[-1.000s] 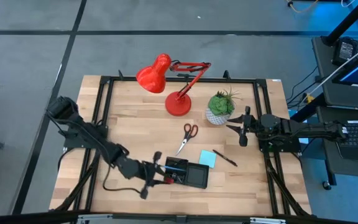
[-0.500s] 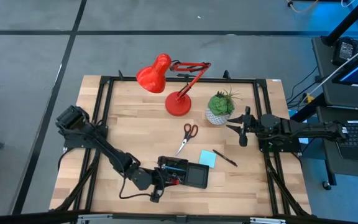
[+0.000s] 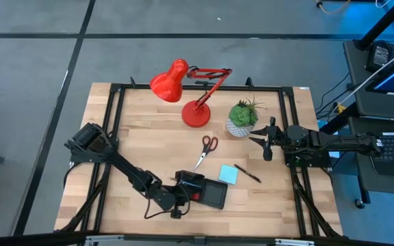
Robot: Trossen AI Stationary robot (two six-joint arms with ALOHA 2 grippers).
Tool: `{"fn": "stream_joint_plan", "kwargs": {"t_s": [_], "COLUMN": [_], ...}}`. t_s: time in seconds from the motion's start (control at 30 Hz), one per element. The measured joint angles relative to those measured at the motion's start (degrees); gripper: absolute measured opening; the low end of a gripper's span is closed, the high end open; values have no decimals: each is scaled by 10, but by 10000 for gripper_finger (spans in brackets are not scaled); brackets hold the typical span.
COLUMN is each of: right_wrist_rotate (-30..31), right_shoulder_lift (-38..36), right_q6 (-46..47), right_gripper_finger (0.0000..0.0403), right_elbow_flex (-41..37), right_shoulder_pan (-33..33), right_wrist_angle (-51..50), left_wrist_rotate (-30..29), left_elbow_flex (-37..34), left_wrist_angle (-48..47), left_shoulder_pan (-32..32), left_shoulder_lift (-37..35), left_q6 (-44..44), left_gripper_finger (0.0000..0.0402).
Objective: Pick and place office supplies into organizer
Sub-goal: Put the orange eraser into the black desk organizer
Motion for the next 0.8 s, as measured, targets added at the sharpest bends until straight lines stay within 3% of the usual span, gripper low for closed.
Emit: {"fn": "stream_joint_plan", "kwargs": {"t_s": [0.8], "right_wrist_rotate": [0], "right_shoulder_lift": [0], "right_q6": [12], "right_gripper_finger": [123], "right_elbow_flex": [0], "right_shoulder_pan": [0], "right_wrist_angle": [0], "left_wrist_rotate": [0], "left_elbow_flex": [-1], "left_wrist_angle": [0], "left_shoulder_pan": [2], "left_shoulder_lift": [4], "left_q6": [10], "left_gripper_finger": [77]}}
